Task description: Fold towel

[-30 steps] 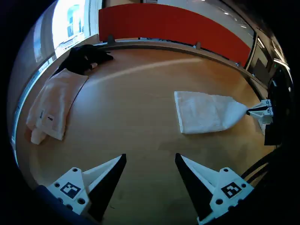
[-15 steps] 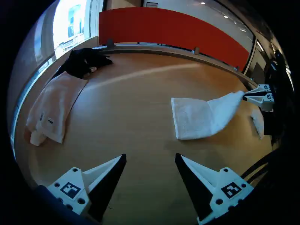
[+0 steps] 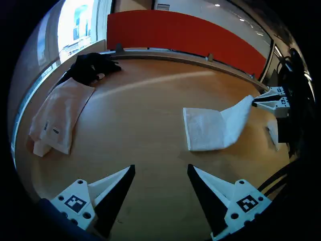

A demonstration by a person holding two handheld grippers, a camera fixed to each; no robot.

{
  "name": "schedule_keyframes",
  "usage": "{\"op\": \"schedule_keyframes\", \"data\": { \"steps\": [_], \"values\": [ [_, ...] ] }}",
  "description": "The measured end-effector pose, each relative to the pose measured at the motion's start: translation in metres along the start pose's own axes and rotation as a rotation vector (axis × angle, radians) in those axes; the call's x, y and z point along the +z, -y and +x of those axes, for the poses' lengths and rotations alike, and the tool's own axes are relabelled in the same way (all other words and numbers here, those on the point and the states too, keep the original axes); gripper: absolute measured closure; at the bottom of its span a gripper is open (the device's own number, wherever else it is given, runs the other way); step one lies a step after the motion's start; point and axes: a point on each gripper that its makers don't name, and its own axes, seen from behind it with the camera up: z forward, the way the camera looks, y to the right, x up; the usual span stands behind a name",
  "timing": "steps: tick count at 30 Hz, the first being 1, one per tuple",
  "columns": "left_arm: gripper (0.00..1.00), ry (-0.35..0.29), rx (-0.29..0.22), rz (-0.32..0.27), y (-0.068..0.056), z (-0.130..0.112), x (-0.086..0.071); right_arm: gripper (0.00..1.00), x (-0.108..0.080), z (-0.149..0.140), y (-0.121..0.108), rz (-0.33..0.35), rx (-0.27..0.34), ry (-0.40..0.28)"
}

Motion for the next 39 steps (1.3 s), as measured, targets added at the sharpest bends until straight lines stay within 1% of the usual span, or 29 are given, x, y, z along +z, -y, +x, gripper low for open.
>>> {"op": "schedule_keyframes", "data": {
  "steps": [8,14,20,24,27,32,34,39],
  "values": [
    [0.03,-0.017,-0.022,0.003,0.005,0.006,-0.017,0.96,0.027,0.025,0.025,0.063,-0.043,-0.005],
    [0.03,-0.026,-0.035,-0.007,0.005,0.005,-0.031,0.96,0.055,0.036,0.058,0.13,-0.075,0.006],
    [0.03,-0.033,-0.041,0.008,0.012,0.001,-0.042,0.96,0.087,0.035,0.094,0.202,-0.086,0.038],
    [0.03,-0.029,-0.038,0.023,0.017,-0.005,-0.045,0.96,0.106,0.025,0.114,0.239,-0.087,0.074],
    [0.03,-0.026,-0.04,0.027,0.018,-0.009,-0.046,0.96,0.114,0.018,0.122,0.253,-0.089,0.098],
    [0.03,-0.025,-0.055,0.019,0.016,-0.01,-0.046,0.93,0.116,0.016,0.124,0.257,-0.087,0.104],
    [0.03,-0.026,-0.058,0.016,0.016,-0.009,-0.045,0.88,0.114,0.016,0.123,0.256,-0.082,0.103],
    [0.03,-0.026,-0.053,0.013,0.015,-0.008,-0.044,0.5,0.109,0.016,0.12,0.25,-0.065,0.099]
  ]
}}
